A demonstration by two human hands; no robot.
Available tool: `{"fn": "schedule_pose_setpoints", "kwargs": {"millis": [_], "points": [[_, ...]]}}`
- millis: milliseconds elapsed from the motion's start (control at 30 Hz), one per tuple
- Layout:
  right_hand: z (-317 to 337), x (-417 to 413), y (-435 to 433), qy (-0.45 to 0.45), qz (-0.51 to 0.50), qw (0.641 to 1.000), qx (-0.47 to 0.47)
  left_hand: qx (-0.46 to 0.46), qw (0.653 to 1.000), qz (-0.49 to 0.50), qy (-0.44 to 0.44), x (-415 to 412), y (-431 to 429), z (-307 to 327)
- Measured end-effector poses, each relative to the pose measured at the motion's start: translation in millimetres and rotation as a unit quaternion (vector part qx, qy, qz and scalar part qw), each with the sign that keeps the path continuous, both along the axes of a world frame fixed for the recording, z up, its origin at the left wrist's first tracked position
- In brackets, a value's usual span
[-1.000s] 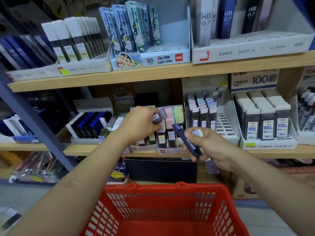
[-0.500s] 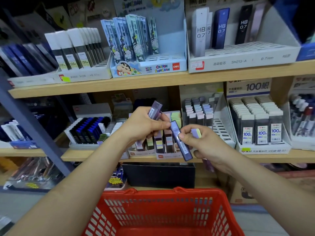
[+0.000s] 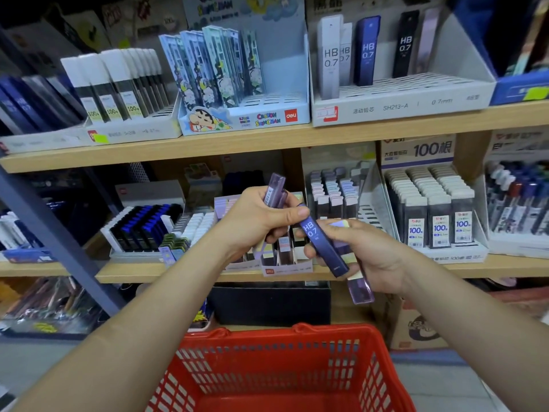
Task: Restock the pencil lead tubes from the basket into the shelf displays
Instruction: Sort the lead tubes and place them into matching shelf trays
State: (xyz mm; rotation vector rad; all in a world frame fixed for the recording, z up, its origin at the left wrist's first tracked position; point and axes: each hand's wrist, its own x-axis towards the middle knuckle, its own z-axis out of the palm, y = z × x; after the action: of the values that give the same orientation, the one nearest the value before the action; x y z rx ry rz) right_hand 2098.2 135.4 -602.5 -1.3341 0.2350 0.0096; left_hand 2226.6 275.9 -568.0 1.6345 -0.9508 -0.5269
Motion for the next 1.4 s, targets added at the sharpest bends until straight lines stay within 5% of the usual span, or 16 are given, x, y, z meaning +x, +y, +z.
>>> {"fn": "schedule_pose_setpoints", "kwargs": {"millis": [233, 567, 900, 1400], "points": [[0, -2, -6, -0.023, -0.006, 0.999, -0.023, -0.021, 0.996, 0.076, -0.033, -4, -8, -4], [-5, -6, -21, -0.003, -0.002, 0.982, -0.190, -0.003, 0.992, 0.061, -0.111, -21, -20, -15], [4, -24, -82, -0.024, -0.218, 0.973, -0.079, 0.045, 0.998, 0.022, -0.038, -20, -26, -26], [1, -30, -97, -0.029, -0.244, 0.963, -0.110, 0.051, 0.998, -0.002, -0.029, -38, -46, -28]]}}
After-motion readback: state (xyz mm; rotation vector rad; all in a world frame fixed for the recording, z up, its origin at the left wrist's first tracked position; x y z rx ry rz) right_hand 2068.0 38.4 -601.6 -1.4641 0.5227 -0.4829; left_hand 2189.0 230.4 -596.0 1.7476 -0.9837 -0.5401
